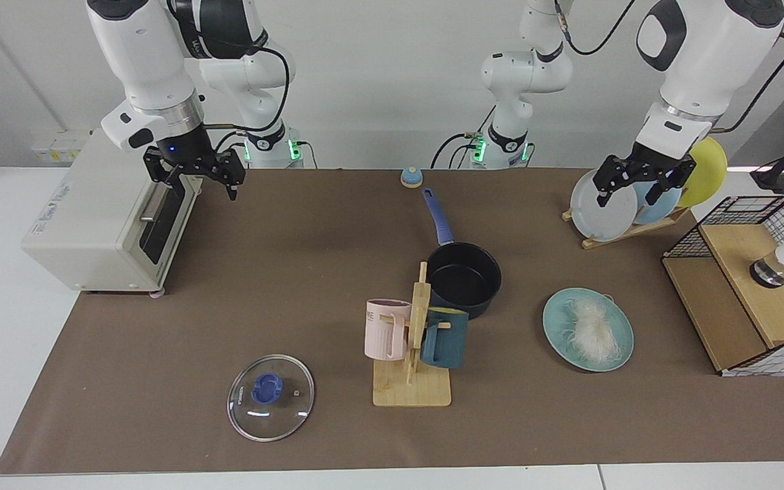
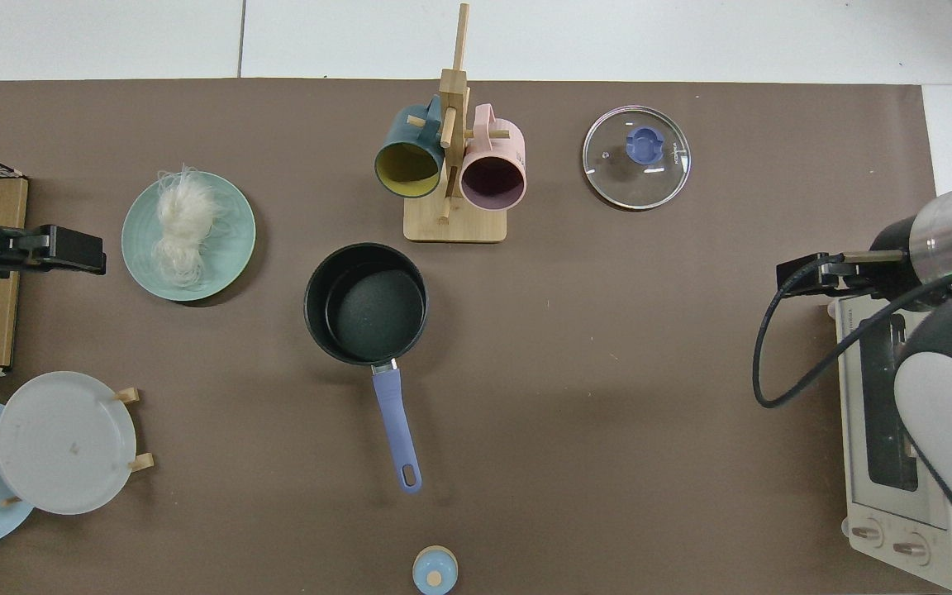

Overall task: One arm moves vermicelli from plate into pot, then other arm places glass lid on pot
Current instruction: 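Move the left gripper toward the vermicelli on the teal plate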

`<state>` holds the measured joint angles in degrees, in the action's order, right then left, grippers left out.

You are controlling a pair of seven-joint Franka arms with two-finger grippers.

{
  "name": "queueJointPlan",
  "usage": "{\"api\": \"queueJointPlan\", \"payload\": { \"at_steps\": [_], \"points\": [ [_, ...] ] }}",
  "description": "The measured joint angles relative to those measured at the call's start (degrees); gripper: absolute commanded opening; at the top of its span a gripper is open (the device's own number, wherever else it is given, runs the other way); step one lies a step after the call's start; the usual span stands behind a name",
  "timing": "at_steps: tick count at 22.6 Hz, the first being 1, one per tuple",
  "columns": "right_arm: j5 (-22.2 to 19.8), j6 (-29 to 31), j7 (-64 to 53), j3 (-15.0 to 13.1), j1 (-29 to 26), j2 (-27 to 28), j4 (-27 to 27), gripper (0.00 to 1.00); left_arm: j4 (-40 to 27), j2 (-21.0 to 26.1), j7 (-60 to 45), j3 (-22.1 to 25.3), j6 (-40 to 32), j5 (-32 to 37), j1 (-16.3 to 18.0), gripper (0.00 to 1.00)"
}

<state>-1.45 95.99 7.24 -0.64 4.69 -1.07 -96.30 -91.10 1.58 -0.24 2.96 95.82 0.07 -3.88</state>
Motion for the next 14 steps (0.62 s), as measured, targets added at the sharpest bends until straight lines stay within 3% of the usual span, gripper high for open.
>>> {"api": "queueJointPlan", "payload": {
  "at_steps": [14],
  "points": [
    [0.02, 0.00, 0.00, 0.06, 0.02, 0.00, -0.08, 1.00, 0.05, 0.59, 0.02, 0.01, 0.16, 0.00, -0.08, 1.00]
  ]
}}
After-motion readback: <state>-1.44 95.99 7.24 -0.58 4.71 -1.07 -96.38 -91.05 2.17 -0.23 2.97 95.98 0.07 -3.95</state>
